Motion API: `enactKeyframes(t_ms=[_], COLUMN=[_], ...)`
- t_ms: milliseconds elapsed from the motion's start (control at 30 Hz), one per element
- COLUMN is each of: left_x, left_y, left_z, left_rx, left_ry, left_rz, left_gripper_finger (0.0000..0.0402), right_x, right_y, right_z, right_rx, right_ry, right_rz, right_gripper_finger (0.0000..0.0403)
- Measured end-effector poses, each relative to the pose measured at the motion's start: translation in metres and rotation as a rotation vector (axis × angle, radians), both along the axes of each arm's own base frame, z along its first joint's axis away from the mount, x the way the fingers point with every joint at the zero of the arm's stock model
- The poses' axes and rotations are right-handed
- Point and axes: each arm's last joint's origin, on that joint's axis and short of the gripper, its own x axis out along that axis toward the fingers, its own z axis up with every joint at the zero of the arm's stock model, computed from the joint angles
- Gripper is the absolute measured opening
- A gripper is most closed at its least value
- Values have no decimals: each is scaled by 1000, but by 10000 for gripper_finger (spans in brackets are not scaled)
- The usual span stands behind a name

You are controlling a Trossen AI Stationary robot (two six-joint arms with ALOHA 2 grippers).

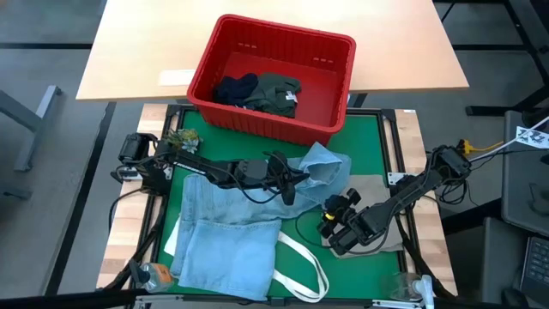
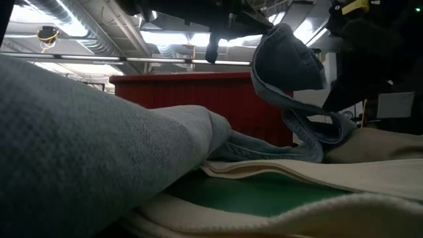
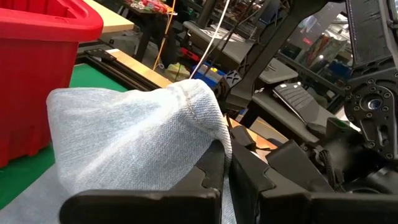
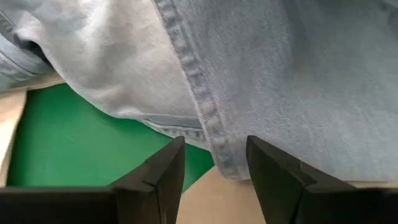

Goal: Fold Laundry from Bin
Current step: Fold the light blue pants

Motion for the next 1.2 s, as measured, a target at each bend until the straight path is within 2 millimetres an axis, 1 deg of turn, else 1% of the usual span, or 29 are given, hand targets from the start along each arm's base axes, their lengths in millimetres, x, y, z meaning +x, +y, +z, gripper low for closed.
enactKeyframes(t_ms=[133, 333, 433, 500, 600, 733, 767, 800, 867, 967, 1100, 1200], left_x=[0, 0, 0, 0, 0, 0, 0, 0, 0, 0, 0, -1], left_y=[0, 0, 0, 0, 0, 0, 0, 0, 0, -1, -5, -9], left_z=[0, 0, 0, 0, 0, 0, 0, 0, 0, 0, -1, -6], left_rx=[0, -1, -1, -1, -1, -1, -1, -1, -1, -6, -33, -37], left_ry=[0, 0, 0, 0, 0, 0, 0, 0, 0, 2, 9, 61], left_rz=[0, -2, -2, -4, -5, -4, -4, -4, -4, -20, -47, -72], left_gripper_finger=[7, 7, 7, 7, 7, 7, 7, 7, 7, 7, 7, 7], right_x=[0, 7, 6, 3, -4, -12, -13, -13, -15, -16, -15, -13], right_y=[-2, -6, -7, -9, -13, -18, -18, -18, -19, -19, -19, -18], right_z=[-7, -24, -27, -27, -27, -25, -23, -20, -11, 10, 37, 46], right_rx=[-30, -50, -78, -91, -103, -133, -136, -141, -167, -227, -292, -269], right_ry=[52, 113, 140, 160, 193, 254, 274, 294, 343, 429, 507, 510], right_rz=[-8, -34, -36, -55, -114, -160, -168, -175, -184, -190, -189, -109], right_gripper_finger=[172, 172, 171, 162, 123, 28, 16, 13, 23, 26, 7, 15])
